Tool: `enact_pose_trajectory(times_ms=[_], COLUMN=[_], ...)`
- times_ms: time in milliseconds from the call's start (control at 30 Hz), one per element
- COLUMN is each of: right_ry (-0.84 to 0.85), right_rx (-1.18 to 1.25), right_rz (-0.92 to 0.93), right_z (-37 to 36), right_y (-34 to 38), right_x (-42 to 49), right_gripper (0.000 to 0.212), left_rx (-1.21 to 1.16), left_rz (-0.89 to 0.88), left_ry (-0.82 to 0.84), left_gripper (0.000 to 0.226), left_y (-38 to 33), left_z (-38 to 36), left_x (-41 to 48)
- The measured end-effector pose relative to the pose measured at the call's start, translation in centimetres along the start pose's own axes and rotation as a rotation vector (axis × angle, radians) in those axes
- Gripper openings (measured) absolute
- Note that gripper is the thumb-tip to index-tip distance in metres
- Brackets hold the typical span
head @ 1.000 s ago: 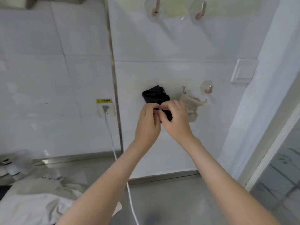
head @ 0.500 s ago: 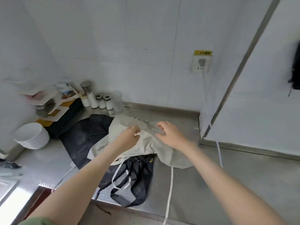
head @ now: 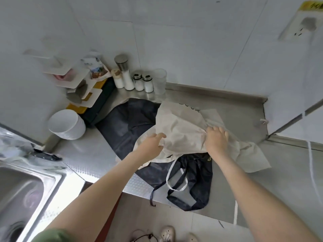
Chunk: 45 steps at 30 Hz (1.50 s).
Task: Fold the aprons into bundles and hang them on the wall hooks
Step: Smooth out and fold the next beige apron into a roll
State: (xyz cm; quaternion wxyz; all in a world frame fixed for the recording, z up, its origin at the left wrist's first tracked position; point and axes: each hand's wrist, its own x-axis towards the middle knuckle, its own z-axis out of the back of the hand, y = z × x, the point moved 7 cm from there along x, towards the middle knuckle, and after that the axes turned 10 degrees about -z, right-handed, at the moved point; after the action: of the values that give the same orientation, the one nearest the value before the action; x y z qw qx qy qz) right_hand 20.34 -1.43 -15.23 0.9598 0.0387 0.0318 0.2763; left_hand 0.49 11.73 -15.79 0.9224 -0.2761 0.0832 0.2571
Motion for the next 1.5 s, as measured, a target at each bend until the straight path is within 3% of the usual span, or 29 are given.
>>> enact_pose_trajectory(times_ms=[100,167,233,300,367,467,567,600,700,767,833,933,1000,1067,1133,1200,1300,1400,1500], right_ry=[-0.094,-0.133,-0.152,-0.118,-0.106,-0.176,-0.158,-0.112,0.131,0.194,0.104,-0.046,-0.101,-0.102,-0.091,-0.06,-0.04,-0.023,0.157], right_rx=[0.189,0.316,0.449,0.642,0.797,0.931,0.944,0.91,0.761,0.641,0.667,0.829,0.812,0.892,1.017,1.101,1.096,0.844,0.695], right_rz=[0.027,0.009,0.015,-0.02,-0.052,-0.076,-0.162,-0.159,0.011,0.14,0.166,0.115,0.133,0.118,0.074,0.092,0.086,-0.019,-0.126], right_z=[2.0,4.0,6.0,8.0,10.5,14.4,16.0,16.3,17.7,18.6,19.8,21.7,22.4,22.9,23.5,24.3,24.7,23.9,21.0], right_y=[0.1,-0.2,-0.3,-1.1,-2.2,-4.1,-6.8,-7.2,-5.0,-2.2,-1.2,-2.7,-3.9,-5.2,-6.5,-7.1,-7.8,-9.2,-11.0], right_x=[0.3,0.0,-0.5,-0.9,-1.3,-2.1,-2.6,-2.9,-5.6,-7.6,-8.4,-8.2,-8.4,-9.0,-9.4,-9.9,-10.3,-10.2,-10.2], right_gripper=[0.02,0.017,0.017,0.018,0.016,0.013,0.01,0.025,0.099,0.112,0.095,0.028,0.011,0.019,0.029,0.03,0.016,0.02,0.013], left_rx=[-0.015,0.016,0.21,0.424,0.467,0.301,0.01,-0.053,-0.07,-0.043,-0.081,-0.174,-0.199,-0.129,-0.047,-0.145,-0.459,-0.651,-0.704], left_rz=[-0.056,-0.085,-0.107,-0.138,-0.132,-0.174,-0.237,-0.268,-0.36,-0.477,-0.59,-0.688,-0.697,-0.645,-0.607,-0.61,-0.507,-0.415,-0.308], left_ry=[-0.002,-0.023,-0.047,-0.08,-0.24,-0.474,-0.558,-0.581,-0.552,-0.543,-0.546,-0.473,-0.411,-0.344,-0.269,-0.285,-0.384,-0.507,-0.579], left_gripper=[0.061,0.086,0.111,0.119,0.108,0.042,0.024,0.021,0.015,0.011,0.016,0.013,0.03,0.063,0.077,0.06,0.029,0.023,0.025], left_y=[-1.6,-3.0,-4.8,-6.8,-9.0,-11.0,-13.0,-13.6,-16.9,-20.3,-23.3,-25.4,-25.3,-24.5,-24.2,-24.5,-25.4,-25.2,-23.5], left_z=[-0.7,-0.7,-0.3,-0.1,1.6,4.5,7.9,8.9,11.5,12.9,13.8,13.9,13.8,13.5,13.0,13.1,14.1,15.3,16.0], left_x=[1.3,2.3,2.9,3.3,3.3,3.1,2.3,2.0,0.5,-1.3,-3.2,-4.3,-4.5,-4.4,-4.4,-4.7,-5.6,-6.1,-5.9])
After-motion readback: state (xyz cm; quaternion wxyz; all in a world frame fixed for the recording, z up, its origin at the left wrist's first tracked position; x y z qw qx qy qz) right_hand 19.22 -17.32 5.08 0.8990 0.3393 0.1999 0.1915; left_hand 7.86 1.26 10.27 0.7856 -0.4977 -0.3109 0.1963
